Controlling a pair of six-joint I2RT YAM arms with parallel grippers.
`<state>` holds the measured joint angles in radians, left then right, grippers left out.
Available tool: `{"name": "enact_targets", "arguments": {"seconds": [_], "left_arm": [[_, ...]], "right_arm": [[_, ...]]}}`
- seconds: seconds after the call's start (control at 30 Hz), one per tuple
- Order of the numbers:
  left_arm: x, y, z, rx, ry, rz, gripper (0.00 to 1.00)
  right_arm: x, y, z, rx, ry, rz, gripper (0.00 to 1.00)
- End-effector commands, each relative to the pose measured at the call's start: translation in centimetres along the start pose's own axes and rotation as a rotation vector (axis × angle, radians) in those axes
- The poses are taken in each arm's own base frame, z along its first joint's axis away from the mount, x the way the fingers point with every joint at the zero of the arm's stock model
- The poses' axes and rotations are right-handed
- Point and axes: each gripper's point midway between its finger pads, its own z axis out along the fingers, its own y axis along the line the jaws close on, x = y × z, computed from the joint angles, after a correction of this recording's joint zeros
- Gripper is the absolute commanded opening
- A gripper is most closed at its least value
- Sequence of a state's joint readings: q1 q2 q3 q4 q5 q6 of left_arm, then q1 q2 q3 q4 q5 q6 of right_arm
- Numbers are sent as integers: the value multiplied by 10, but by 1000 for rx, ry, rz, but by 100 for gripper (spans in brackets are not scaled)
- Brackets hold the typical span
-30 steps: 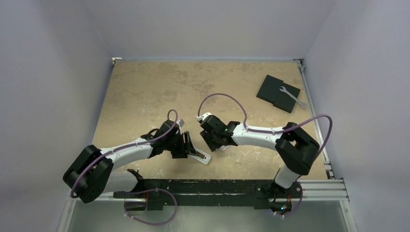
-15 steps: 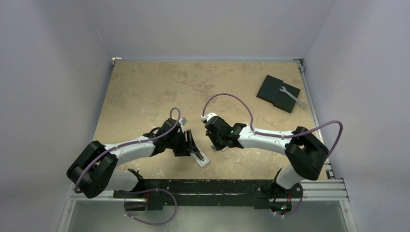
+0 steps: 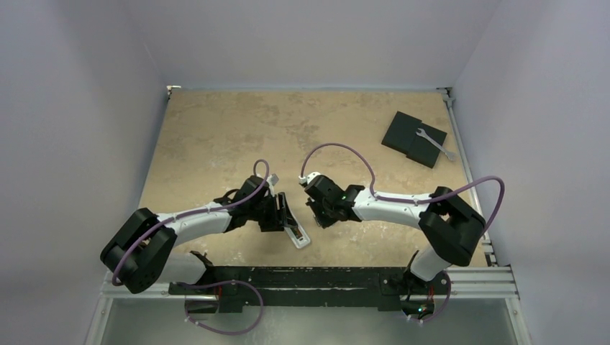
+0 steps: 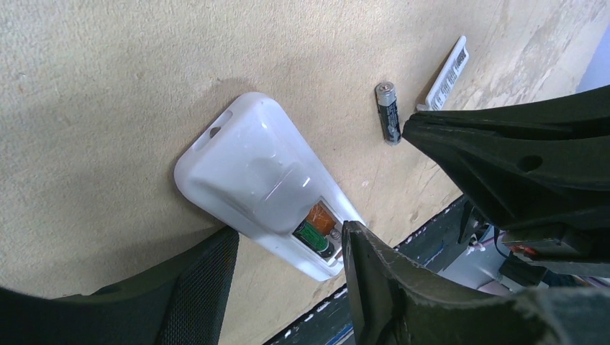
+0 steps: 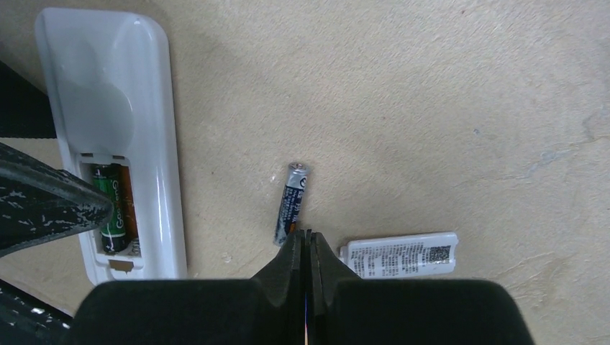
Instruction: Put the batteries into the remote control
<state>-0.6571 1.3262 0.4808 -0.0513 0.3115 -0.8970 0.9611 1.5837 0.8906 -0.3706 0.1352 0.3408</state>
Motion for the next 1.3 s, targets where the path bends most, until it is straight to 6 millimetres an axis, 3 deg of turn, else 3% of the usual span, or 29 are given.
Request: {"name": "enact_targets", "arguments": {"seconds": [0.0,0.23,0.77,1.27], "left_arm": [[2,17,5,-67,1,36,55],[1,16,5,-65,0,36,55],[1,16,5,-68,0,39,55],[2,17,4,-72,1,46,55]], "right_arm": [[4,6,4,-38,7,15,0],[6,9,9,-56,15,8,0],[-3,38,18,-192,2,48,1],[-24,44,27,-183,-33,69,4]]}}
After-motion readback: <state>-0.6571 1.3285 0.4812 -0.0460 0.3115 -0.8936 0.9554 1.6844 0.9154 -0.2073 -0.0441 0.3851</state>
